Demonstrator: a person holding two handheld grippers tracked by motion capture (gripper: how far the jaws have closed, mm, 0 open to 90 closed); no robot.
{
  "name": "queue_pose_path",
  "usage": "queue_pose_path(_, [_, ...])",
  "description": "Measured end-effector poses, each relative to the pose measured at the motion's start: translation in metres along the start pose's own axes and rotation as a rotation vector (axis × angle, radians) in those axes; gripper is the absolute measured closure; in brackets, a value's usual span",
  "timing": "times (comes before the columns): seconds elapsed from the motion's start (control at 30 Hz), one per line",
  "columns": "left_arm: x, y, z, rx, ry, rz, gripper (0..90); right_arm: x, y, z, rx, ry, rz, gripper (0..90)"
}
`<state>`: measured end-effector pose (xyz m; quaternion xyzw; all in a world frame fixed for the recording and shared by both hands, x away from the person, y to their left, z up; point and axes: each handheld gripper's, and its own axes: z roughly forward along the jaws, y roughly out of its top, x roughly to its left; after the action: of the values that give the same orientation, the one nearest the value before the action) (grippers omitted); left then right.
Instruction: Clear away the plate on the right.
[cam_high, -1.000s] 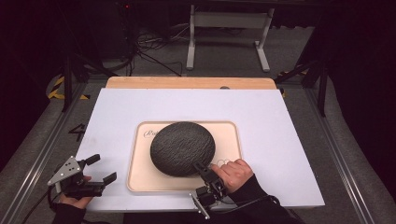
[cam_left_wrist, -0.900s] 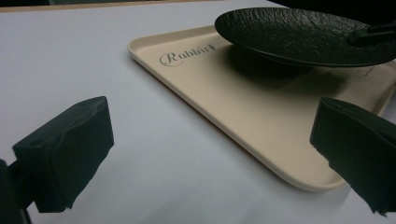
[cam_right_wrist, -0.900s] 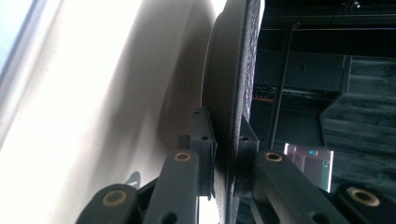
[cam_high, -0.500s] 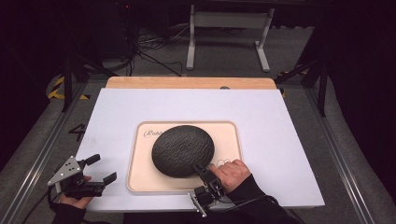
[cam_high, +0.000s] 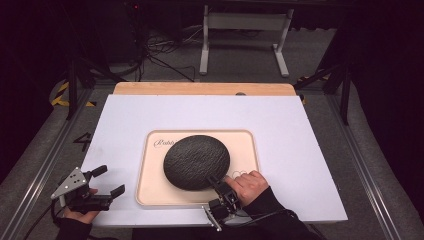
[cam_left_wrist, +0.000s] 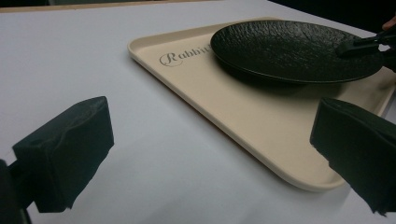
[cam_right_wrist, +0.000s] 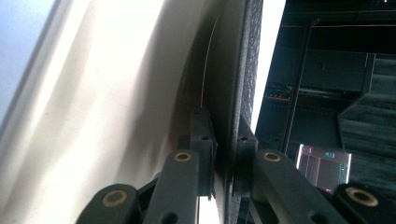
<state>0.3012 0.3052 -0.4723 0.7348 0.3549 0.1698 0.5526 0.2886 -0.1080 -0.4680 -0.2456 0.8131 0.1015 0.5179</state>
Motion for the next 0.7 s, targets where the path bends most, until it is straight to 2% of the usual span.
queue_pose_path(0.2, [0.0,0.0,-0.0001,0.0,-0.001,0.0,0.3,0.0003,-0.0011,0.0,-0.004,0.004,-0.014,85.2])
queue_pose_path(0.27, [0.0,-0.0001,-0.0001,-0.001,-0.001,0.0,0.3,0.0012,-0.0025,-0.0006,0.004,0.023,-0.005,84.9])
queue_pose_path(0.33, [-0.0001,-0.0001,-0.0001,0.0,-0.001,0.0,0.3,0.0016,-0.0036,0.0,0.005,0.038,-0.018,84.4])
queue_pose_path(0.43, [0.0001,0.0,0.0,0.0,-0.002,0.0,0.3,0.0038,-0.0047,-0.0018,0.012,0.04,-0.009,84.0])
queue_pose_path(0.5, [0.0005,0.0001,0.0002,-0.001,-0.003,0.004,0.3,0.002,-0.0047,-0.003,-0.003,0.058,-0.022,81.9])
queue_pose_path(0.53, [0.0003,0.0001,0.0002,0.0,-0.003,0.002,0.3,0.0033,-0.0047,-0.0043,-0.004,0.069,-0.01,81.2])
queue_pose_path(0.67, [0.0,0.0001,0.0004,0.002,-0.005,0.006,0.3,0.0041,-0.004,-0.0056,-0.012,0.067,-0.038,77.3])
queue_pose_path(0.7, [-0.0002,0.0001,0.0004,0.003,-0.004,0.006,0.3,0.0052,-0.0043,-0.0063,-0.003,0.076,-0.024,76.5])
